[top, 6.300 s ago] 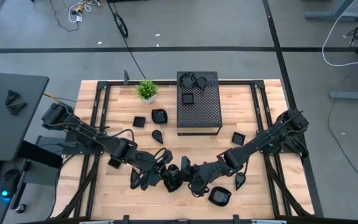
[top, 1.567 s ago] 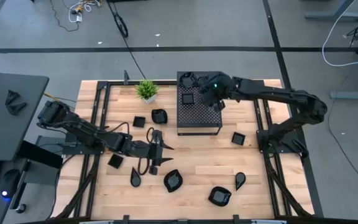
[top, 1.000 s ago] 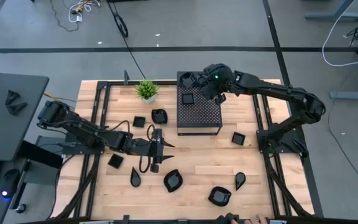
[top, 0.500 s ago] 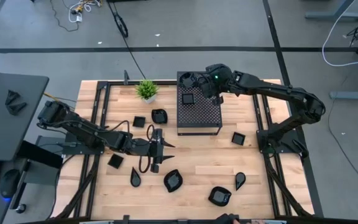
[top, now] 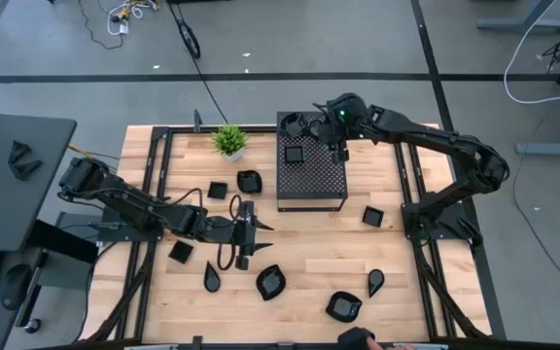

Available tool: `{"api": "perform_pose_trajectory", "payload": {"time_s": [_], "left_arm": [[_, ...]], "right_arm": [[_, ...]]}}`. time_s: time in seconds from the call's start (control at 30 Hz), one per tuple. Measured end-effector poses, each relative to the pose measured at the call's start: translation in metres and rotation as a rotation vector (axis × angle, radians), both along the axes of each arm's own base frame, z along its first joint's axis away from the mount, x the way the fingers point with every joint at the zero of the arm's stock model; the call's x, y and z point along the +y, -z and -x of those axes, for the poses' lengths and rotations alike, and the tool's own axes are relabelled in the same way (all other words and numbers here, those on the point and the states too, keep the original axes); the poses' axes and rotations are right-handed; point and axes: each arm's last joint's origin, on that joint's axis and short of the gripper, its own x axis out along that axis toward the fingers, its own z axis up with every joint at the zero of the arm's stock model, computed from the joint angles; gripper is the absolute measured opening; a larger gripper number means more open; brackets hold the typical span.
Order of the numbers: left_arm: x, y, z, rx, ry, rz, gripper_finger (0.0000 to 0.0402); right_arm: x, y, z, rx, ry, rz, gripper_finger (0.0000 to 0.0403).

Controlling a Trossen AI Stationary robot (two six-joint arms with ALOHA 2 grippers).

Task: Pick & Place Mini shaped plates
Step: Stack the drop shaped plate on top of the drop shaped plates on the shelf

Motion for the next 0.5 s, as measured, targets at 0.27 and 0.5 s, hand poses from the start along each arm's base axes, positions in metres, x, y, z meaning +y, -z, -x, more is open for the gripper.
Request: {"api": "perform_pose_trajectory", "payload": {"time_s": [0.27, 0.5], "left_arm": [[0.0, 0.0, 0.0, 0.0, 0.0, 0.0, 0.0192], [0.0, 0.0, 0.0, 0.0, 0.0, -0.001, 0.0192]], "right_arm": [[-0.0021, 0.0008, 0.0043, -0.039, 0.009, -0.103, 0.0213], [0.0063, 0.0033, 0.0036, -0.042, -0.008, -0.205, 0.0213]]}}
